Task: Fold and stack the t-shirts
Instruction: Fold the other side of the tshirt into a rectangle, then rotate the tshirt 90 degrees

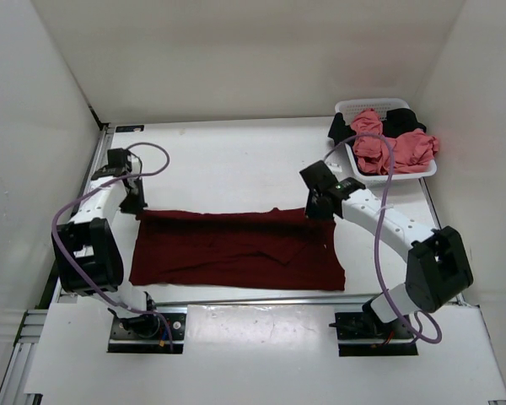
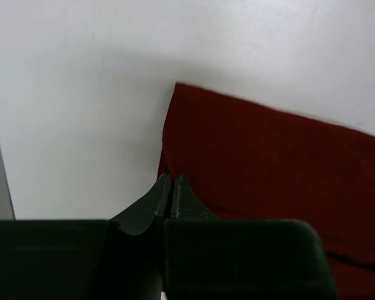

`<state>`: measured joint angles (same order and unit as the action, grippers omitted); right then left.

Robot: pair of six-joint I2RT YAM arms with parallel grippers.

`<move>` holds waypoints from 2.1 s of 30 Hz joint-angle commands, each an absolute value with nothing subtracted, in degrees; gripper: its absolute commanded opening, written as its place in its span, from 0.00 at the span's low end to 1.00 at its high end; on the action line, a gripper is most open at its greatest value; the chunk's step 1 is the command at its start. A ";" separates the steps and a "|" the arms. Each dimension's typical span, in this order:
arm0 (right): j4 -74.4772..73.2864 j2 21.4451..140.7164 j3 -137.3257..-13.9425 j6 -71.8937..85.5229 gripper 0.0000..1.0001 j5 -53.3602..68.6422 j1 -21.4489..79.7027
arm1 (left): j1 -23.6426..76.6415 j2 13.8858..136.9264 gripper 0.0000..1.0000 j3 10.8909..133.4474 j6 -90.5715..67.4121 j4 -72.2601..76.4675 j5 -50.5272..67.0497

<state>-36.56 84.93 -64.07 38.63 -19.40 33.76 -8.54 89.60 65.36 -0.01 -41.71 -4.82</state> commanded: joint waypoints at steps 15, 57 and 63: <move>-40.96 77.70 -54.06 44.91 0.00 -20.92 37.71 | -8.61 88.86 0.11 57.05 0.00 -39.73 -12.74; -45.19 61.26 -28.66 75.48 0.68 -14.15 33.23 | -8.09 100.36 0.91 74.18 0.00 -47.29 -13.71; -38.68 64.25 -23.64 75.50 0.58 -9.76 32.70 | -8.09 102.92 0.81 72.43 0.00 -46.24 -11.94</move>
<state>-46.94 61.39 -28.58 71.94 -12.82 32.73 -8.05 105.34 73.01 -0.01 -47.79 -12.84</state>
